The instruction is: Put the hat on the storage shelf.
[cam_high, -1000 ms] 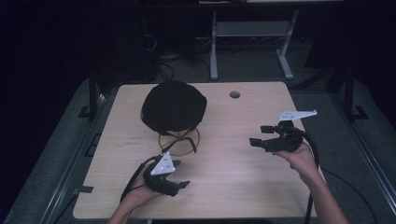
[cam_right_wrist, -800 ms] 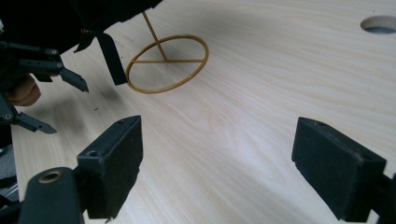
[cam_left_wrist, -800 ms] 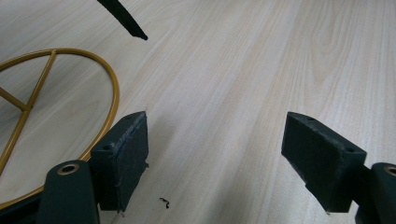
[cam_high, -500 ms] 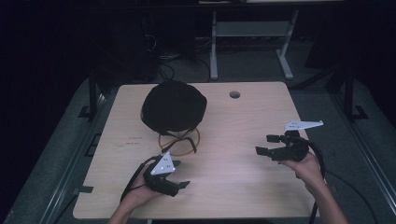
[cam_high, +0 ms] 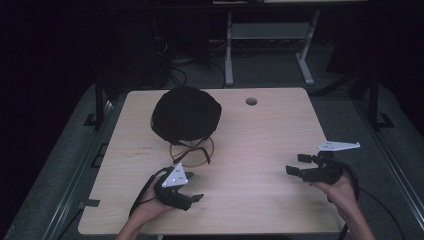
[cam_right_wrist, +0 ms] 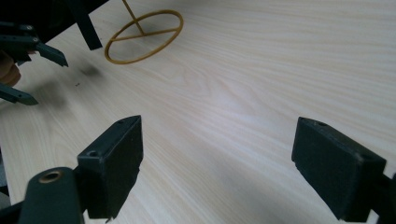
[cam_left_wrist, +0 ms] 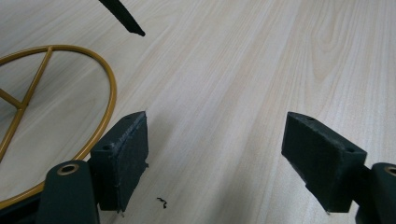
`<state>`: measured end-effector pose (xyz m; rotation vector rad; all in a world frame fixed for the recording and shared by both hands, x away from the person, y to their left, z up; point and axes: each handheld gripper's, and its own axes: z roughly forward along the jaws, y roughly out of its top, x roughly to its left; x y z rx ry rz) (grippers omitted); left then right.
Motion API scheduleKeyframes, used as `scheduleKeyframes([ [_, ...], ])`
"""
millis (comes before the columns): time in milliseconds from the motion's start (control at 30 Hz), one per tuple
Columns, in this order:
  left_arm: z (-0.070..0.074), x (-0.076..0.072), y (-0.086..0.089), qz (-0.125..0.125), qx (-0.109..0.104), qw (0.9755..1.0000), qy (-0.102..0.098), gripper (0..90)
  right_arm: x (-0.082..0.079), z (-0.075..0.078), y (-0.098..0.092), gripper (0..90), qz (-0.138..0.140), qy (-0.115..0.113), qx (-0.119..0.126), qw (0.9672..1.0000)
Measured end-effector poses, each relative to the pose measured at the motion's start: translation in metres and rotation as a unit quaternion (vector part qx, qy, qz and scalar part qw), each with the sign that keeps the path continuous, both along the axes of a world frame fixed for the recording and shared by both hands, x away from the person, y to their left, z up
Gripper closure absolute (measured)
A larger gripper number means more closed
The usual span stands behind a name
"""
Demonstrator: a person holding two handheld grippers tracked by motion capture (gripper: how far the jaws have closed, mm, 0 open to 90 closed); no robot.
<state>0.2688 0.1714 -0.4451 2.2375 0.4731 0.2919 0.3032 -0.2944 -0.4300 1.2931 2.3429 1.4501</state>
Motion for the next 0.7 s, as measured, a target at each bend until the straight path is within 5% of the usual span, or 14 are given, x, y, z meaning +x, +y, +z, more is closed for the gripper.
scheduleKeyframes([
  [700,-0.001,0.000,-0.001,0.000,-0.005,1.0000,0.007,22.7,-0.039,-0.029,-0.011,16.0,-0.007,0.010,0.006,0.9999],
])
